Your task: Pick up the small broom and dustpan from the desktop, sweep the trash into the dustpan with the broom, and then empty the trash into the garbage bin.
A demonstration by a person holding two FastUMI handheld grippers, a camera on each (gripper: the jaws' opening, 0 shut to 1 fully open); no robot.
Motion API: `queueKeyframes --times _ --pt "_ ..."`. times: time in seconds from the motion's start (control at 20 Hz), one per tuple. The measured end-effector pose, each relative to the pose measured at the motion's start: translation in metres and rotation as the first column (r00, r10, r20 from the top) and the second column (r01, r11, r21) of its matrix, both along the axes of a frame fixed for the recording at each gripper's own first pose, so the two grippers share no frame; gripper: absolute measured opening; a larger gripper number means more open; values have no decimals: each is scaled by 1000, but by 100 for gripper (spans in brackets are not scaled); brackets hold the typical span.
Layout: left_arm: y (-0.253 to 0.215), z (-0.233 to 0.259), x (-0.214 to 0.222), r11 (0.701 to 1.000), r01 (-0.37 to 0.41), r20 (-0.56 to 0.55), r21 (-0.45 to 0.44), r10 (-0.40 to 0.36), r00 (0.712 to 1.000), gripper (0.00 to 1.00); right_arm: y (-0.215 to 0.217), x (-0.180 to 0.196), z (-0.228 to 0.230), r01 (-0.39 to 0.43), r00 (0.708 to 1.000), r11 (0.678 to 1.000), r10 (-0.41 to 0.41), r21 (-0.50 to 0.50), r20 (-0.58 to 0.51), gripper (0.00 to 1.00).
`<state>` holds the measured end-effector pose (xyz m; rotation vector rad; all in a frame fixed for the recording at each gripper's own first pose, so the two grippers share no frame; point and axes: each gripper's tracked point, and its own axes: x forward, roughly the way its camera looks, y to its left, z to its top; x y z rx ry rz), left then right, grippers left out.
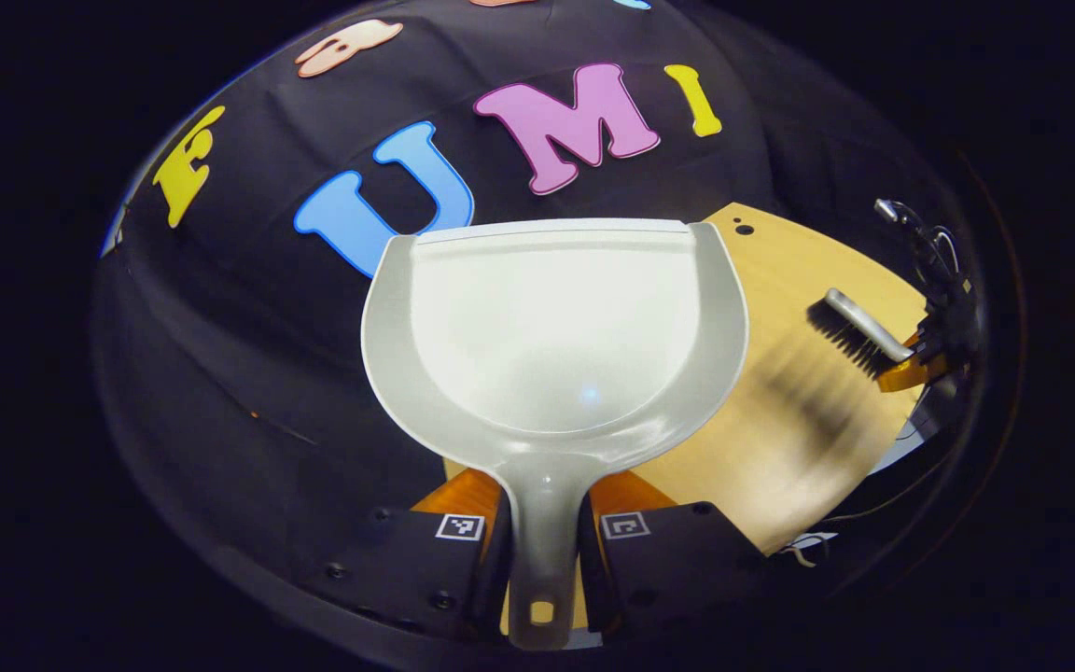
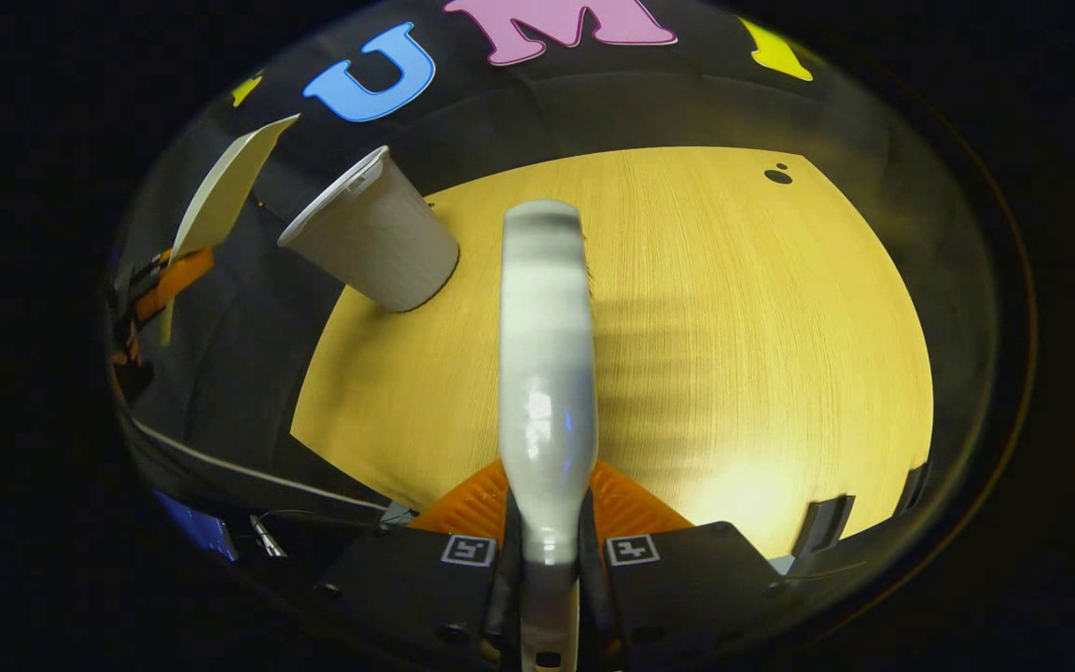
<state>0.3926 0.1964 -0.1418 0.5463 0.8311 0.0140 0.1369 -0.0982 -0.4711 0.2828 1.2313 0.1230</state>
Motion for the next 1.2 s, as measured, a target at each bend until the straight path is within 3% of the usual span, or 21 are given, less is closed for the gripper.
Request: queueKeyframes --times 0.15,0.3,0.45,0.55,0.85,1.0,1.2 --pt "-43 -52 7 991 12 -82 -131 -23 996 27 1 0 -4 1 1000 1000 -1 0 -24 29" --pt "-88 -96 -21 973 -4 -149 -230 -31 988 29 5 3 -20 -4 998 1000 3 -14 -58 29" --pt "-116 -150 -24 924 -114 -237 -366 26 971 29 -12 -4 -47 -10 994 997 2 -72 -105 29" --pt "-131 -190 -21 890 -203 -324 -408 66 944 29 -11 -9 -64 14 987 999 -22 -51 -159 29" --pt "-141 -246 -30 855 -393 -514 -339 182 838 30 -15 16 -101 84 960 992 -106 -96 -258 29" --pt "-135 -245 -26 858 -422 -529 -292 222 819 30 -11 16 -114 64 949 990 -100 -127 -298 29" --pt "-137 -249 -25 838 -488 -582 -243 276 765 30 -4 17 -111 51 925 986 -106 -157 -365 29"
